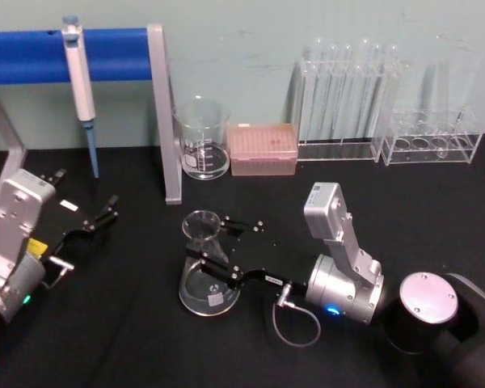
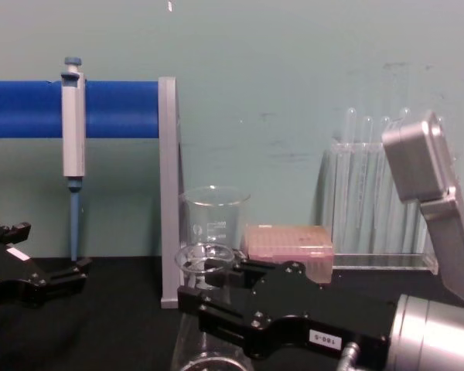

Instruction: Grasp the erlenmeyer flask with one hand, shake it three times, then place it back.

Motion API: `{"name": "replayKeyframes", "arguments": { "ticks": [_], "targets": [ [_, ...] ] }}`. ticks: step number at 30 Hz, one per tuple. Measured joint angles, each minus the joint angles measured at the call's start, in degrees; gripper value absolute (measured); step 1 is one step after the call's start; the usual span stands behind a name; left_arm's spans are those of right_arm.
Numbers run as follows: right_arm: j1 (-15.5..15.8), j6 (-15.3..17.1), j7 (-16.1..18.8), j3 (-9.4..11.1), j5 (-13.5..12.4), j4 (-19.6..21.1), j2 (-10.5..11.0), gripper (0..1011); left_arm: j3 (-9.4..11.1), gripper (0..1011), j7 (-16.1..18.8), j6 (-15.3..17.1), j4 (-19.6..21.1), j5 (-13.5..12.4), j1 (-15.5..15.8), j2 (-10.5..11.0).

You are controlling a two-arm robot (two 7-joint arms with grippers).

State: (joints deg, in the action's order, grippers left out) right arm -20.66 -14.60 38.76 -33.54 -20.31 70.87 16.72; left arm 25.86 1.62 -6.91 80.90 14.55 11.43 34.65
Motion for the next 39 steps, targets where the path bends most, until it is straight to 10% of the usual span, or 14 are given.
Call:
{"name": "replayKeyframes", "arguments": {
  "ticks": [39],
  "targets": [
    [0.4, 0.8, -0.5, 0.0, -0.2, -0.4, -0.1, 450, 0.0, 1001, 0.0, 0.0, 0.0, 0.0, 0.0, 0.0]
  ]
}}
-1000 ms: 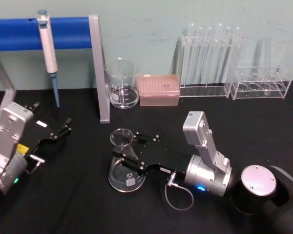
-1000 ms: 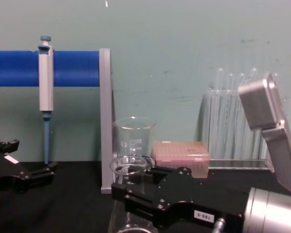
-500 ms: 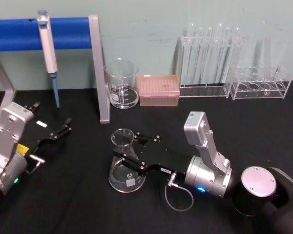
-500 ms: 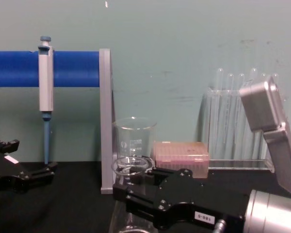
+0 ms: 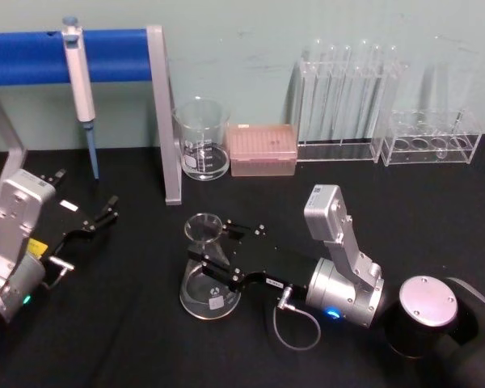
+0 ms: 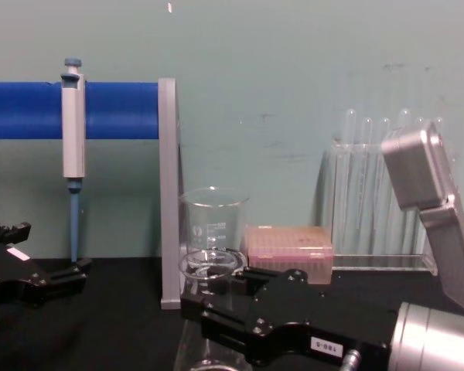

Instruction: Grasp the erlenmeyer flask with one hand, shake it three times, then place it back.

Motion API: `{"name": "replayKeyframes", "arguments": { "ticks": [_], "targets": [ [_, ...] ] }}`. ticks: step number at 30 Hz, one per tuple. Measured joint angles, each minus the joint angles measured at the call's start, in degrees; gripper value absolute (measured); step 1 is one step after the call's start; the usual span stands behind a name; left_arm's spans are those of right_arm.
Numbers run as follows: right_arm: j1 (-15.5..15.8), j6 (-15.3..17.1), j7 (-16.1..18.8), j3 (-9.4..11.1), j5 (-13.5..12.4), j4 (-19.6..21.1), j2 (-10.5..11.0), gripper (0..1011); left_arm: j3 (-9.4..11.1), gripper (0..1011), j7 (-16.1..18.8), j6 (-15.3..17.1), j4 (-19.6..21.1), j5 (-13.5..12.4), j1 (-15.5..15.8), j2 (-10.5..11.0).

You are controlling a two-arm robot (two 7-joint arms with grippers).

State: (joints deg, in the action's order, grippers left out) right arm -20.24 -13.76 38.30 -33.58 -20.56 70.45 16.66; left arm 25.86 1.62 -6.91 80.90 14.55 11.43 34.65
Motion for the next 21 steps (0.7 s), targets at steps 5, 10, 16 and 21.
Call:
{"name": "replayKeyframes", "arguments": {
  "ticks": [5, 10, 16, 21],
  "targets": [
    [0.0, 0.0, 0.0, 0.0, 0.0, 0.0, 0.0, 449, 0.0, 1001, 0.0, 0.0, 0.0, 0.0, 0.0, 0.0],
    [0.0, 0.0, 0.0, 0.0, 0.1, 0.0, 0.0, 450, 0.0, 1001, 0.0, 0.0, 0.0, 0.0, 0.0, 0.0],
    [0.0, -0.1, 0.1, 0.0, 0.1, 0.0, 0.0, 449, 0.0, 1001, 0.0, 0.0, 0.0, 0.0, 0.0, 0.0],
    [0.0, -0.1, 0.1, 0.0, 0.1, 0.0, 0.0, 449, 0.0, 1001, 0.0, 0.0, 0.0, 0.0, 0.0, 0.0]
  ]
}}
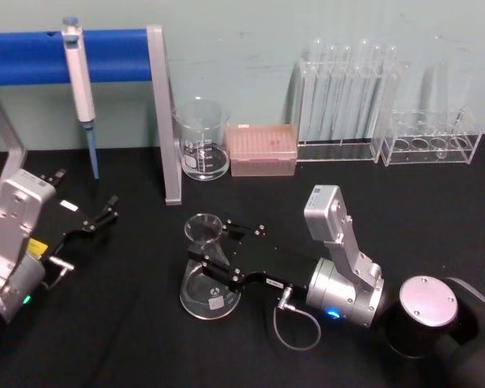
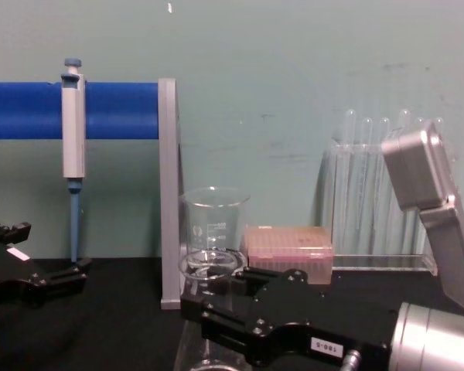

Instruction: Grasp the erlenmeyer flask with one hand, shake it three times, then place it back.

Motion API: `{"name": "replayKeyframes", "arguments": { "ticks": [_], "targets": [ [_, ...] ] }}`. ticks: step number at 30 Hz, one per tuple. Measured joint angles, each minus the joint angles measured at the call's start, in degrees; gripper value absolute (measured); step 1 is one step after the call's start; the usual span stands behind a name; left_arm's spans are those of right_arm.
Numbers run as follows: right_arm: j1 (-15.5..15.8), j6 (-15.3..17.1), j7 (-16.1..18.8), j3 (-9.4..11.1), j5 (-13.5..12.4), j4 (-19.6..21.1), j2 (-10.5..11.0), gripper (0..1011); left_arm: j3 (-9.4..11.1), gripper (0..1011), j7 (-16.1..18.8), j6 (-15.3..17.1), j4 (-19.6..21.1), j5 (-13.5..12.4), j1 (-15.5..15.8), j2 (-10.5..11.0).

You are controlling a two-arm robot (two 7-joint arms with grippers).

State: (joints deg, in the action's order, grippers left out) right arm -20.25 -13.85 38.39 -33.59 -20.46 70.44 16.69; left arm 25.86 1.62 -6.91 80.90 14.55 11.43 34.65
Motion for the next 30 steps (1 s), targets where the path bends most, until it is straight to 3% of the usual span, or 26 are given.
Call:
{"name": "replayKeyframes", "arguments": {
  "ticks": [7, 12, 24, 30],
  "targets": [
    [0.1, 0.1, 0.0, -0.1, 0.2, -0.1, 0.1, 483, 0.0, 1001, 0.0, 0.0, 0.0, 0.0, 0.0, 0.0],
    [0.1, 0.1, 0.1, -0.1, 0.3, -0.1, 0.0, 674, 0.0, 1001, 0.0, 0.0, 0.0, 0.0, 0.0, 0.0],
    [0.0, 0.1, 0.0, -0.1, 0.2, -0.1, 0.0, 1003, 0.0, 1001, 0.0, 0.0, 0.0, 0.0, 0.0, 0.0],
    [0.0, 0.0, 0.0, 0.0, 0.1, -0.1, 0.0, 1000, 0.0, 1001, 0.0, 0.0, 0.0, 0.0, 0.0, 0.0]
  ]
}}
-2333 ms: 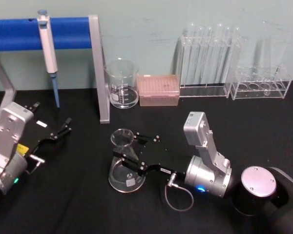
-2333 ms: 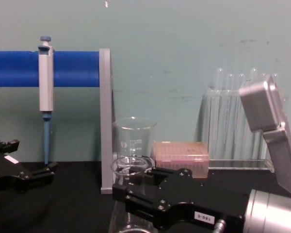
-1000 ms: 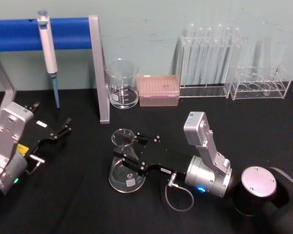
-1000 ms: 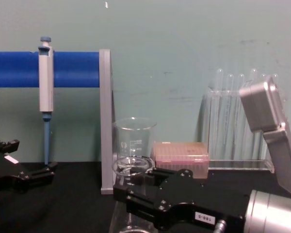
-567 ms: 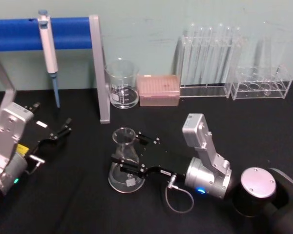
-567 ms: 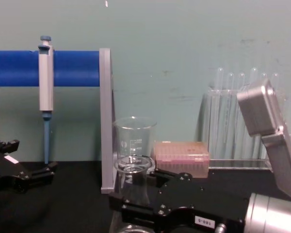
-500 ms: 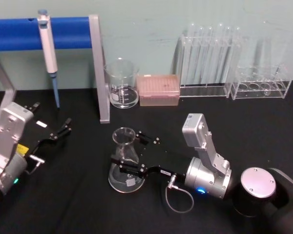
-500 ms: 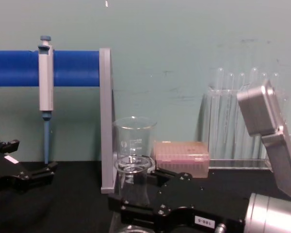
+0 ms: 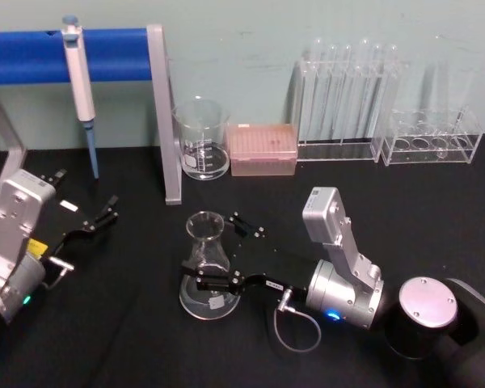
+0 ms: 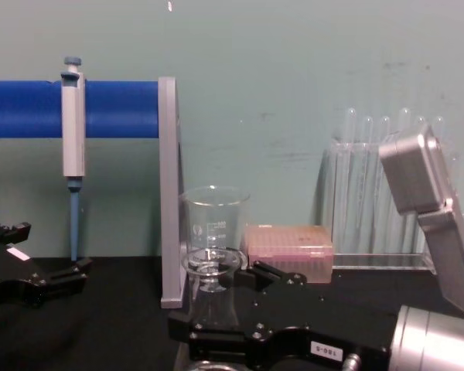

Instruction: Grasp the erlenmeyer flask with one hand, shake it three times, then place it back.

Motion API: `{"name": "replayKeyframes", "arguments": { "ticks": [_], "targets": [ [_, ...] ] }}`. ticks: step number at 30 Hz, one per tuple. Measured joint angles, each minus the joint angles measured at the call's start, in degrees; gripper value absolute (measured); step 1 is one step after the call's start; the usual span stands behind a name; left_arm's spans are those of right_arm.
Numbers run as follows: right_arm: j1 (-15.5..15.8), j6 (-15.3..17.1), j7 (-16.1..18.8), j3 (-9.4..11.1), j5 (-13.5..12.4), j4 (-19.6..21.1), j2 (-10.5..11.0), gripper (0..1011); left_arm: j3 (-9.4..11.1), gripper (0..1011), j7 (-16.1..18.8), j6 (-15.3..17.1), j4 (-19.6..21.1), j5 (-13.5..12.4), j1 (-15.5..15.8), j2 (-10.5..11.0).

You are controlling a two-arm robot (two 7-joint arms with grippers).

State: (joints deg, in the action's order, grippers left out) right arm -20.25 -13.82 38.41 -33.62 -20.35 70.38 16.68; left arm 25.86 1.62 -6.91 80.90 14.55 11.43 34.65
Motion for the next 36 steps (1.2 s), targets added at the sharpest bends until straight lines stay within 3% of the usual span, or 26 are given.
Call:
{"name": "replayKeyframes", "arguments": {
  "ticks": [20, 30, 36],
  "targets": [
    [0.5, 0.2, -0.3, 0.2, -0.2, 1.1, 0.5, 1000, 0.0, 1001, 0.0, 0.0, 0.0, 0.0, 0.0, 0.0],
    [3.2, 0.7, -0.7, 1.0, -1.3, 4.4, 2.1, 1000, 0.0, 1001, 0.0, 0.0, 0.0, 0.0, 0.0, 0.0],
    [6.2, 1.8, -1.9, 2.2, -2.0, 8.3, 4.2, 1000, 0.0, 1001, 0.0, 0.0, 0.0, 0.0, 0.0, 0.0]
  ]
}}
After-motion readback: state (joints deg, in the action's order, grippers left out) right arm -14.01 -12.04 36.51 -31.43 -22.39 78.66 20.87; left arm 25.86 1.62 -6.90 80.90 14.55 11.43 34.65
